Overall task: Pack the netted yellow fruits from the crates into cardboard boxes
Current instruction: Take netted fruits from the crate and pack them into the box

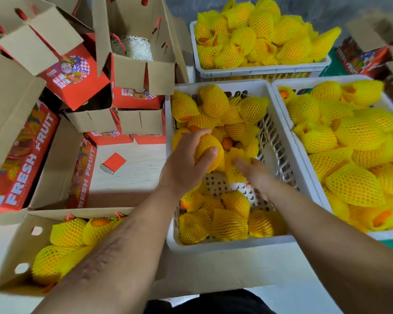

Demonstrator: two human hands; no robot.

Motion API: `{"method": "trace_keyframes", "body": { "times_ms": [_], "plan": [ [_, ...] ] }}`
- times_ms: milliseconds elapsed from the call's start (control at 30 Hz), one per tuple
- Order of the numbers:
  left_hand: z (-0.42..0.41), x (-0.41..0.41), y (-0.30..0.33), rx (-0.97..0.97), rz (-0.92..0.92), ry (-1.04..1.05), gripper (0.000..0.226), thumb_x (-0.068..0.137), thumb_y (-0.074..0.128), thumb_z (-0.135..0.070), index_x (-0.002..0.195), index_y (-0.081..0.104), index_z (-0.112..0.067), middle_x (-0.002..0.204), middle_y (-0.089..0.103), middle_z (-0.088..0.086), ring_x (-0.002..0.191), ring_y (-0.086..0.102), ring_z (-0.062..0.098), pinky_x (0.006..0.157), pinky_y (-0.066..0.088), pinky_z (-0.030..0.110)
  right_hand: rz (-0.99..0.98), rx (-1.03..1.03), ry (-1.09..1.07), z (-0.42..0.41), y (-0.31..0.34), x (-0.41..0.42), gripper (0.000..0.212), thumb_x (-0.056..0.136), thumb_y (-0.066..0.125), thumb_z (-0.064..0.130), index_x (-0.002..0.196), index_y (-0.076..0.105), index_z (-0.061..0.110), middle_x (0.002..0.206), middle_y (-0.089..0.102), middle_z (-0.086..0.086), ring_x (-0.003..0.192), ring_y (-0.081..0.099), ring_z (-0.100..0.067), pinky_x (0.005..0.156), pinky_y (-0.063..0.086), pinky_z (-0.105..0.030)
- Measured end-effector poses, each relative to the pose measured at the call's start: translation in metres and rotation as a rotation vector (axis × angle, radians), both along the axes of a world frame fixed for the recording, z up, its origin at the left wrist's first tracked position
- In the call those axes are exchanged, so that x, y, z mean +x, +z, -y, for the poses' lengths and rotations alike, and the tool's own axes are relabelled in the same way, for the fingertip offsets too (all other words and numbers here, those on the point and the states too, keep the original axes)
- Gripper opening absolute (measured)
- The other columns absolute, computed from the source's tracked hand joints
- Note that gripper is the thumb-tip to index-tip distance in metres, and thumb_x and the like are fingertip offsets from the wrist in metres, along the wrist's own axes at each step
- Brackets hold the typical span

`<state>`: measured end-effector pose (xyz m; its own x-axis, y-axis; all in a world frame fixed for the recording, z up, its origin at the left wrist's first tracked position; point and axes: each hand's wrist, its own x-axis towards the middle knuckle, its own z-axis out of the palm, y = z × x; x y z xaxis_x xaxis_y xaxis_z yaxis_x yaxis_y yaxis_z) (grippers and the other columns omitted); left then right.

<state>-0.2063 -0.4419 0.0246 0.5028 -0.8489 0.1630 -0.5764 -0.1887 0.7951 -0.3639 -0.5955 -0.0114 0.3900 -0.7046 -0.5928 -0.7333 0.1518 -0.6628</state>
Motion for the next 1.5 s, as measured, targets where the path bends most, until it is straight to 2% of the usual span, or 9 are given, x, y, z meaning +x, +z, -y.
{"method": "trace_keyframes", "body": {
  "times_ms": [100, 233, 367, 567, 767, 933, 1133, 1267, 1500],
  "plan": [
    [-0.006, 0.001, 0.01, -0.038, -0.13, 0.008, 0.049, 0.09, 0.049, -0.069, 0.132, 0.051, -0.044, 0.12, 0.06, -0.015, 0.104, 0.06, 0.002, 0.084, 0.054, 0.023, 0.341, 0.27, -0.065, -0.027, 0.034, -0.002, 0.082, 0.075, 0.061, 0.078, 0.133, 0.065, 0.021, 0.117, 0.069, -0.005, 0.086, 0.068, -0.026, 0.071, 0.058, -0.031],
    [-0.036, -0.004, 0.029, -0.237, -0.476, 0.063, 0.035, 0.093, 0.056, -0.047, 0.12, 0.062, -0.027, 0.105, 0.067, -0.01, 0.092, 0.063, -0.004, 0.083, 0.05, 0.014, 0.848, 0.345, -0.149, -0.102, 0.064, 0.005, 0.05, 0.098, 0.067, 0.037, 0.144, 0.054, 0.022, 0.132, 0.069, -0.009, 0.118, 0.068, -0.028, 0.097, 0.055, -0.046],
    [-0.111, 0.006, 0.037, -0.308, -0.727, 0.108, 0.037, 0.089, 0.057, -0.03, 0.124, 0.064, -0.023, 0.119, 0.069, -0.001, 0.112, 0.065, 0.015, 0.094, 0.054, 0.036, 0.949, 0.289, -0.229, -0.187, 0.084, 0.03, 0.044, 0.094, 0.068, 0.019, 0.135, 0.054, 0.024, 0.12, 0.073, -0.01, 0.105, 0.072, -0.029, 0.073, 0.061, -0.038],
    [-0.238, 0.072, 0.03, -0.436, -1.408, 0.143, 0.054, 0.099, 0.045, -0.063, 0.104, 0.078, -0.021, 0.119, 0.074, 0.007, 0.108, 0.071, 0.025, 0.082, 0.06, 0.041, 0.883, 0.342, -0.242, -0.296, 0.086, 0.089, 0.043, 0.08, 0.052, 0.017, 0.116, 0.071, 0.029, 0.118, 0.072, -0.013, 0.109, 0.069, -0.033, 0.093, 0.056, -0.049],
    [-0.307, 0.118, 0.026, -0.077, -1.301, 0.194, 0.046, 0.103, 0.058, -0.036, 0.147, 0.053, -0.026, 0.139, 0.063, 0.018, 0.123, 0.063, 0.032, 0.102, 0.049, 0.051, 0.724, 0.055, -0.094, -0.375, 0.078, 0.126, 0.039, 0.089, 0.058, 0.02, 0.125, 0.061, 0.033, 0.107, 0.075, 0.002, 0.109, 0.07, -0.02, 0.091, 0.057, -0.04],
    [-0.347, 0.131, 0.025, 0.133, -1.077, 0.252, 0.022, 0.097, 0.057, -0.061, 0.117, 0.06, -0.054, 0.124, 0.065, -0.017, 0.115, 0.061, 0.013, 0.096, 0.052, 0.044, 0.71, -0.023, 0.029, -0.401, 0.075, 0.143, 0.044, 0.09, 0.063, 0.027, 0.133, 0.057, 0.029, 0.118, 0.07, 0.002, 0.113, 0.066, -0.014, 0.093, 0.053, -0.032],
    [-0.351, 0.12, 0.007, 0.407, -0.044, 0.1, 0.047, 0.098, 0.067, -0.033, 0.138, 0.045, -0.022, 0.137, 0.052, 0.005, 0.126, 0.052, 0.027, 0.11, 0.041, 0.043, 0.141, -0.307, 0.215, -0.391, 0.041, 0.146, 0.062, 0.098, 0.061, 0.044, 0.153, 0.038, 0.028, 0.143, 0.057, -0.005, 0.132, 0.053, -0.024, 0.108, 0.043, -0.034],
    [-0.342, 0.1, -0.009, 0.58, 0.211, 0.056, 0.045, 0.102, 0.055, -0.047, 0.142, 0.045, -0.029, 0.146, 0.045, 0.002, 0.133, 0.04, 0.029, 0.111, 0.035, 0.04, -0.281, -0.356, 0.423, -0.395, 0.02, 0.15, 0.072, 0.104, 0.034, 0.043, 0.164, 0.003, 0.017, 0.162, 0.027, -0.011, 0.143, 0.032, -0.035, 0.115, 0.032, -0.048],
    [-0.331, 0.108, -0.015, 0.441, 0.288, 0.057, 0.036, 0.1, 0.052, -0.054, 0.134, 0.056, -0.041, 0.142, 0.04, -0.007, 0.133, 0.033, 0.023, 0.112, 0.02, 0.036, -0.327, -0.528, 0.441, -0.367, 0.027, 0.129, 0.062, 0.1, 0.04, 0.053, 0.155, 0.033, 0.025, 0.144, 0.049, -0.011, 0.131, 0.042, -0.037, 0.104, 0.035, -0.048]
  ]
}}
